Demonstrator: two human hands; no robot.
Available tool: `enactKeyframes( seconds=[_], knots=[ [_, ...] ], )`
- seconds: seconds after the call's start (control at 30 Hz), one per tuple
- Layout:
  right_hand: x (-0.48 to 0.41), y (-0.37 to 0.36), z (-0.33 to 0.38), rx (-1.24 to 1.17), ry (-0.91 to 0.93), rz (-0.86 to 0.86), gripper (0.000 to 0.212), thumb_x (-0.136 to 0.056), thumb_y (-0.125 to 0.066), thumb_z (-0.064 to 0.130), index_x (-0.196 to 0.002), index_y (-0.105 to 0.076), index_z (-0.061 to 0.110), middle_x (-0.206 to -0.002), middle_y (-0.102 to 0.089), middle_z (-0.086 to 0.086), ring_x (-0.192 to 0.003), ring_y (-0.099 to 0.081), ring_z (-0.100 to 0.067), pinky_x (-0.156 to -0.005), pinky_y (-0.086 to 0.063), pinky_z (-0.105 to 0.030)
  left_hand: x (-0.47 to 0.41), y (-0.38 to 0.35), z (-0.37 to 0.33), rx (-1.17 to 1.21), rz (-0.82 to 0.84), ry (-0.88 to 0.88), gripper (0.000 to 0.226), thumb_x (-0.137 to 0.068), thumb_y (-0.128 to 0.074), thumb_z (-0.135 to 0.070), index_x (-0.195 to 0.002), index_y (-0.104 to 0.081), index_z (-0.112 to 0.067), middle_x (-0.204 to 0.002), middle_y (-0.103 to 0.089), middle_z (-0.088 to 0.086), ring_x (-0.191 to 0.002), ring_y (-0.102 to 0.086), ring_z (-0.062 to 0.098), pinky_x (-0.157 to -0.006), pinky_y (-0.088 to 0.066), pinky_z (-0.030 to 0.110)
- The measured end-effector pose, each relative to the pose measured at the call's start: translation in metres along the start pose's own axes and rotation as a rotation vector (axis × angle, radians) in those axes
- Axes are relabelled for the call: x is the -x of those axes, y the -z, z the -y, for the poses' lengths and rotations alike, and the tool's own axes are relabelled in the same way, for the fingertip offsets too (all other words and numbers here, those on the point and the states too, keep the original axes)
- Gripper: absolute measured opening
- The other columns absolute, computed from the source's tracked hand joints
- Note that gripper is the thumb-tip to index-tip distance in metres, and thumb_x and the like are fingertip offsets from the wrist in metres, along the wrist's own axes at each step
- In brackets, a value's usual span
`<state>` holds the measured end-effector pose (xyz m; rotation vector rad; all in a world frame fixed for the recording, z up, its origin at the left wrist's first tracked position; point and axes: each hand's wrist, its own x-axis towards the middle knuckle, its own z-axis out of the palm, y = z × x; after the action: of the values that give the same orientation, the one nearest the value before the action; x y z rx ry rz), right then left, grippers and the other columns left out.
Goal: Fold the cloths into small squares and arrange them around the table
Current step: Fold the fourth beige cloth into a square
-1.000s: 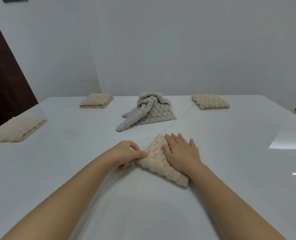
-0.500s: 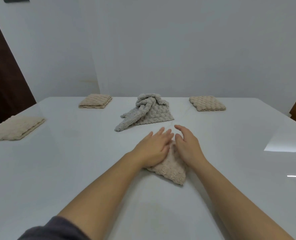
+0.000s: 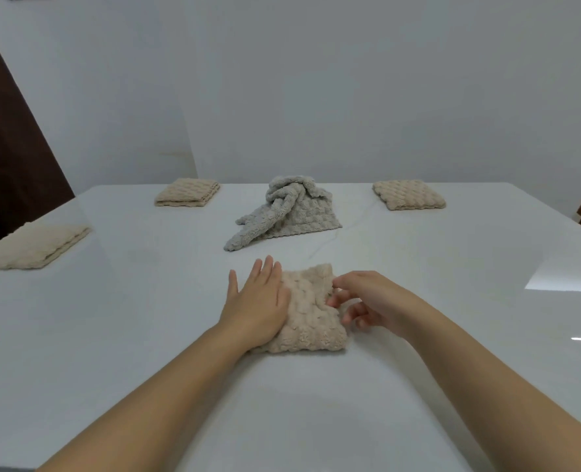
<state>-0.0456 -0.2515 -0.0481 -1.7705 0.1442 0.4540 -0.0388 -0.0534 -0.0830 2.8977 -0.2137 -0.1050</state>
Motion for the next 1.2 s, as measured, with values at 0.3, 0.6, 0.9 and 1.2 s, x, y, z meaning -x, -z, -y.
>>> enactKeyframes(
  seconds=[0.3,0.6,0.9,1.2],
  knots=[
    [0.010,0.005,0.000,0.175,-0.123,0.219,0.021,-0.094,-0.053,0.031,-0.088,-0.058,0.012,-0.068,-0.061,-0.003,-0.044,-0.043,-0.015,-0.046,-0.026,-0.024,0.001,-0.005,0.005,-0.034,0.013,0.001,0.058,-0.103,-0.008,-0.040,-0.155,0.004,-0.016,-0.162,0.012,-0.003,-0.148,0.014,0.012,-0.119,0.010,0.051],
    [0.008,-0.004,-0.001,0.042,-0.030,0.550,0.042,-0.085,-0.069,0.030,-0.119,-0.054,0.010,-0.102,-0.067,-0.004,-0.047,-0.058,-0.012,-0.034,-0.029,-0.016,-0.003,-0.002,0.006,-0.037,0.099,0.001,0.059,-0.103,-0.009,-0.041,-0.155,0.008,-0.017,-0.161,0.017,-0.003,-0.147,0.018,0.013,-0.117,0.011,0.055],
    [0.006,-0.007,-0.001,0.173,0.026,0.554,0.048,-0.085,-0.065,0.035,-0.127,-0.051,0.017,-0.109,-0.066,-0.002,-0.047,-0.054,-0.013,-0.038,-0.036,-0.018,-0.002,-0.004,0.006,-0.065,0.077,0.000,0.059,-0.103,-0.008,-0.040,-0.155,0.007,-0.017,-0.162,0.016,-0.003,-0.147,0.018,0.013,-0.116,0.012,0.057],
    [0.019,0.027,-0.011,0.196,-0.033,0.379,0.036,-0.088,-0.067,0.033,-0.114,-0.058,0.009,-0.100,-0.064,-0.003,-0.044,-0.043,-0.013,-0.043,-0.036,-0.020,0.000,-0.009,0.004,-0.100,0.002,0.004,0.059,-0.102,-0.008,-0.040,-0.155,0.003,-0.016,-0.163,0.010,-0.002,-0.148,0.014,0.013,-0.116,0.011,0.056]
  ],
)
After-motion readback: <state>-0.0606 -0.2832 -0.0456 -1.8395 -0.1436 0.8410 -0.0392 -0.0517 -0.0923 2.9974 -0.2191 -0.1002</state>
